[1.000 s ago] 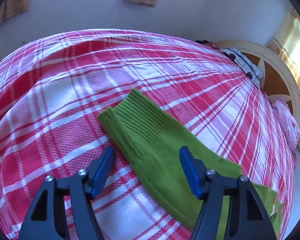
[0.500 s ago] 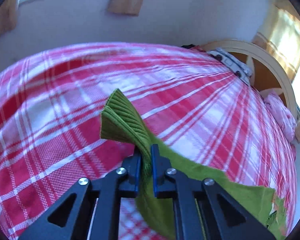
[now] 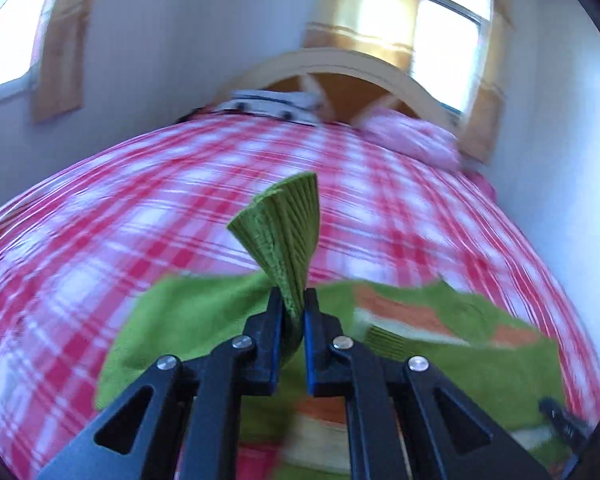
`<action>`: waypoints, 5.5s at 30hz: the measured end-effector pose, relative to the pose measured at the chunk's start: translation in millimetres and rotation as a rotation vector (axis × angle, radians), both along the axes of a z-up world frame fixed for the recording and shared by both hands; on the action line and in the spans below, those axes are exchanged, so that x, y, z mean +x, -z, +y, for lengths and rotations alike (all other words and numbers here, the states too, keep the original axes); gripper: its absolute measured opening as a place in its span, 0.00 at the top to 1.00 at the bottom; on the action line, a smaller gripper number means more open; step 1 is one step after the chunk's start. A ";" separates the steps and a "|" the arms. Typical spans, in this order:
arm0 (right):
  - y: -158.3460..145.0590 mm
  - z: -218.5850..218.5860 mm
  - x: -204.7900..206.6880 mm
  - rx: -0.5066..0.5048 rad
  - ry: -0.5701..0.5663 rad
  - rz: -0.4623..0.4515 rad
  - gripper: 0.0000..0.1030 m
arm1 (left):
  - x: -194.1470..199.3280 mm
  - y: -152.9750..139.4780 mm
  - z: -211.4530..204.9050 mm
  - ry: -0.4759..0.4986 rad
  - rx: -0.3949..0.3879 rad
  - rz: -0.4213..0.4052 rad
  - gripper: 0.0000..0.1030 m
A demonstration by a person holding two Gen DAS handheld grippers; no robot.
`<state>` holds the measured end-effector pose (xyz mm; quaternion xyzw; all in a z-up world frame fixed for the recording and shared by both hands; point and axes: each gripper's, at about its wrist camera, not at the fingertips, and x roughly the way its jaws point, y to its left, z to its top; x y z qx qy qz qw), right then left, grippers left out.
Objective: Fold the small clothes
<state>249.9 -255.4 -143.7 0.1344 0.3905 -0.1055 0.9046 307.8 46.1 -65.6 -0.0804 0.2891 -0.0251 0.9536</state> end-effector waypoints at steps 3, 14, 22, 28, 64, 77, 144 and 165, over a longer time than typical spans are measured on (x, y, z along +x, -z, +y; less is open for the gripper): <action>0.1 0.2 0.2 0.004 0.000 -0.001 0.86 | -1.8 9.8 -38.0 0.078 0.008 0.028 0.91; -0.2 -0.7 0.0 0.012 0.000 -0.005 0.86 | -2.7 41.6 -101.6 0.208 0.087 0.157 0.82; -0.1 -0.4 1.0 0.002 -0.007 0.000 0.86 | -40.6 35.7 -51.5 0.156 0.035 0.164 0.10; 0.5 1.1 2.1 0.001 -0.005 0.008 0.86 | -62.7 55.2 12.1 -0.066 -0.074 0.204 0.03; -2.5 167.0 103.5 0.018 -0.279 0.061 0.76 | -65.8 76.2 41.9 -0.102 -0.277 0.207 0.00; -83.4 155.2 80.2 -0.110 -0.256 -0.177 0.95 | -65.8 76.8 42.1 -0.111 -0.269 0.215 0.00; -42.9 22.6 -11.3 -0.108 -0.135 0.029 0.89 | 9.7 78.5 9.4 -0.153 0.110 0.372 0.00; -23.7 16.5 13.6 -0.037 -0.087 0.037 0.81 | 6.5 79.2 6.5 -0.104 0.124 0.368 0.00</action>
